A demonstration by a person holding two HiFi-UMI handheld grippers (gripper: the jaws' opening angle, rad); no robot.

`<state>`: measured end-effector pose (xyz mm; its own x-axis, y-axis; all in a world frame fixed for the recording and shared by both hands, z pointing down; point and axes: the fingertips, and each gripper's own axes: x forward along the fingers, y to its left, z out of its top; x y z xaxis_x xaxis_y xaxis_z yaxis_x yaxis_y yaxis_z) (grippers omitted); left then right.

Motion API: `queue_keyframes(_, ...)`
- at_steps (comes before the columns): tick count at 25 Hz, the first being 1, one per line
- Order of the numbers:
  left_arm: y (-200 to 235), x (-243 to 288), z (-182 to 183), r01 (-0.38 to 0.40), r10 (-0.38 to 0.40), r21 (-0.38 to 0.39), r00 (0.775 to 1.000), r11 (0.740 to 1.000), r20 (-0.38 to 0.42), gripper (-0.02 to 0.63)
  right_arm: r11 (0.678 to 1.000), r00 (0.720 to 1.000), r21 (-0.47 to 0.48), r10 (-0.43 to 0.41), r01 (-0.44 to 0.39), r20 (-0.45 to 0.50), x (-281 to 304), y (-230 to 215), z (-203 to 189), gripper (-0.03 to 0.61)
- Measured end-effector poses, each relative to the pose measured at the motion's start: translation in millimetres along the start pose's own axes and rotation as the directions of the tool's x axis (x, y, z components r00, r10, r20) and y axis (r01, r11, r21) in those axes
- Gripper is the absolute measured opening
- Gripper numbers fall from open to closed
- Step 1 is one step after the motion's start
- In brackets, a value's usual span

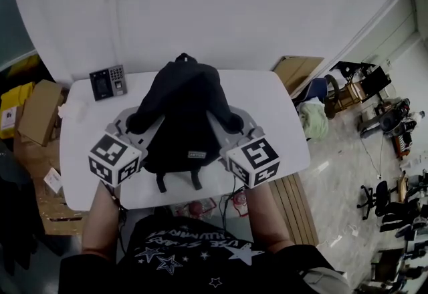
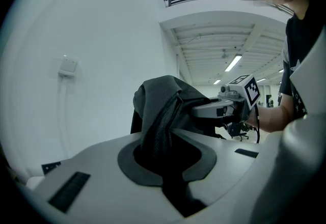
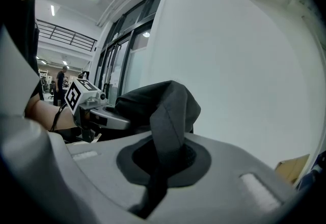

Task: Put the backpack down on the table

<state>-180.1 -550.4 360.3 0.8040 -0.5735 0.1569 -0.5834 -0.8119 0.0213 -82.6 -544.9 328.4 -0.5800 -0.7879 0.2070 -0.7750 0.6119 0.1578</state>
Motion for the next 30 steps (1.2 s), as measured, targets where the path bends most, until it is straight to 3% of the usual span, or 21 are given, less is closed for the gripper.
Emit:
queue_keyframes(6,17.1,5.0,-14.8,0.060,-0.060,-0.070,0.998,0.996,-0.002,0.041,1.000,0.999,0.013,0.025,-0.024,-0.026,16.7,-0.4,-12.4,0.006)
queue_keyframes(13,7.6,-0.6,-22.3,0.072,-0.063,-0.116,0.995,0.991,0.077,0.040,0.997,0.997,0.051,0.058,-0.061,0.050,7.4,5.8,-17.5,0.008)
queue_keyframes(26,-6.3,-9.0,-29.9,0.051,-0.042,-0.077,0.994,0.996,0.104,0.041,1.000,0.996,-0.020,-0.016,0.018,0.086,-4.4,17.3,-27.5,0.020)
queue_keyframes(30,-7.1,-9.0,-28.3,0.029,-0.025,-0.033,0.994,0.999,0.105,0.043,1.000,0.998,-0.022,-0.017,0.018,0.054,-7.2,20.8,-37.4,0.103)
